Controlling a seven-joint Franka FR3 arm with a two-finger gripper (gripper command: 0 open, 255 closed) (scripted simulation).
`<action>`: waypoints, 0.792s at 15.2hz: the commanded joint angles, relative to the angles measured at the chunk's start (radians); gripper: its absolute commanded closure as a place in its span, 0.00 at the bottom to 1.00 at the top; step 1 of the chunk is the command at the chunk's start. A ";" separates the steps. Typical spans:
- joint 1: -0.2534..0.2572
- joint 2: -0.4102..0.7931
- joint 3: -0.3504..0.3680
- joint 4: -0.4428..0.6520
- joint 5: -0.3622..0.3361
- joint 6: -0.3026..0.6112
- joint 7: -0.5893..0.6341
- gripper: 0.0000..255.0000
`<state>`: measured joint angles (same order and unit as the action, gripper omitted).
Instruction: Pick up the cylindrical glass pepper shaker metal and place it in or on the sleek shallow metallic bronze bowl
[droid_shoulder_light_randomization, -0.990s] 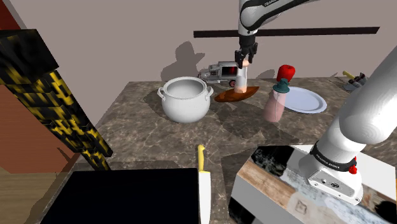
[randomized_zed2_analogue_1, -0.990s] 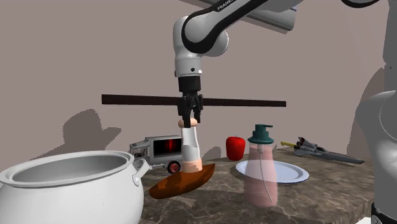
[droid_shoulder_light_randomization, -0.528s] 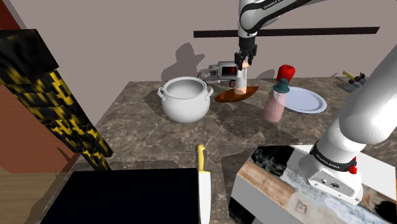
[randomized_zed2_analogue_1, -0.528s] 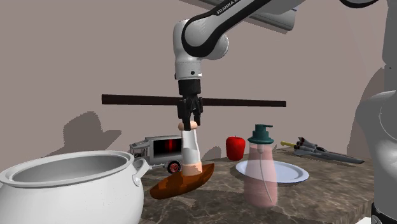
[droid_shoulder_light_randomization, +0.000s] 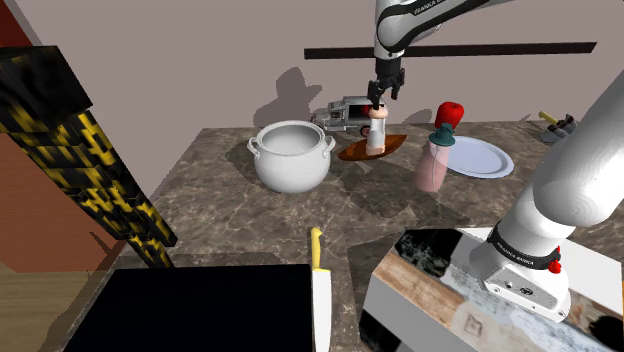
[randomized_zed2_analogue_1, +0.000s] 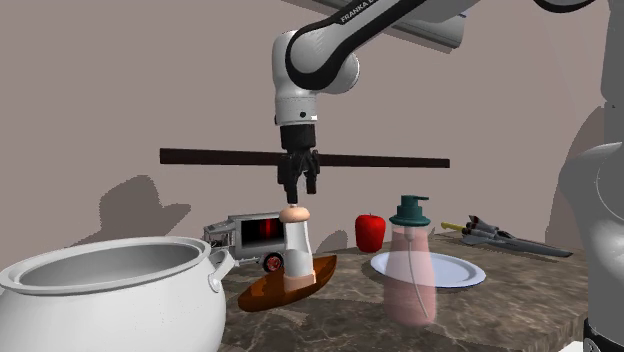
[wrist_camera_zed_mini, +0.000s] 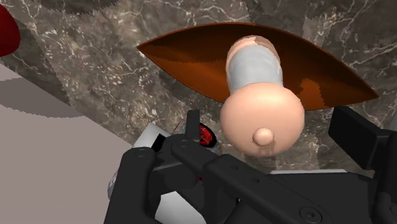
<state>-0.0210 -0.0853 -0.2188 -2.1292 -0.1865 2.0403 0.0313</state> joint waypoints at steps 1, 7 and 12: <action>0.003 -0.010 0.003 0.023 0.001 -0.033 0.000 0.00; 0.009 -0.031 0.012 0.094 0.004 -0.126 -0.001 0.00; 0.009 -0.031 0.012 0.094 0.004 -0.126 -0.001 0.00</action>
